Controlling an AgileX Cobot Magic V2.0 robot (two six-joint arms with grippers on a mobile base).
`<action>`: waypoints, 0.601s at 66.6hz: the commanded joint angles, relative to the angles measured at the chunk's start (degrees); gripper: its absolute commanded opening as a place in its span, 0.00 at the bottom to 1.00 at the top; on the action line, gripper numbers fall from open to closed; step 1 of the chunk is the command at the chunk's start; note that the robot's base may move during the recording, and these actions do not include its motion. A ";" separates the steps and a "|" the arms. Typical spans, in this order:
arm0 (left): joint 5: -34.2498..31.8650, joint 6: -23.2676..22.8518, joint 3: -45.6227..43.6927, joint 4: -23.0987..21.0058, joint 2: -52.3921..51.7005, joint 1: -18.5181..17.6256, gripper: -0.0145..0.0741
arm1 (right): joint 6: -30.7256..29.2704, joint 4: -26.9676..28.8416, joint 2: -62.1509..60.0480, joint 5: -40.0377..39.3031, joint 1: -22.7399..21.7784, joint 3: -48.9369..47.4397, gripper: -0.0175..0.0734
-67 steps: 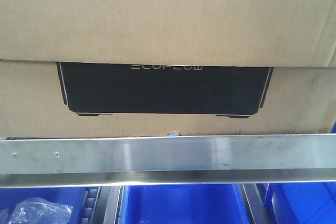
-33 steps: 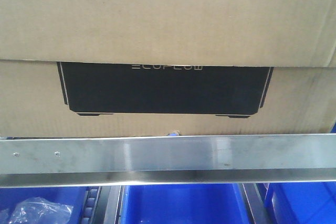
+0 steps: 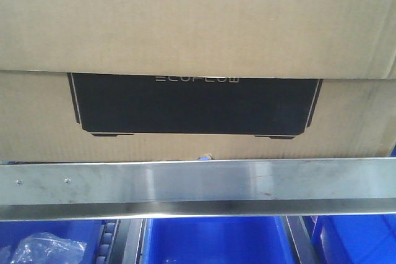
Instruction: Grab box from left shelf to table start
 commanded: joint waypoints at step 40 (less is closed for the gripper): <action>25.41 -2.14 -30.25 -2.64 33.39 -0.67 0.57 | -0.14 -0.38 -0.28 -5.50 0.02 0.07 0.25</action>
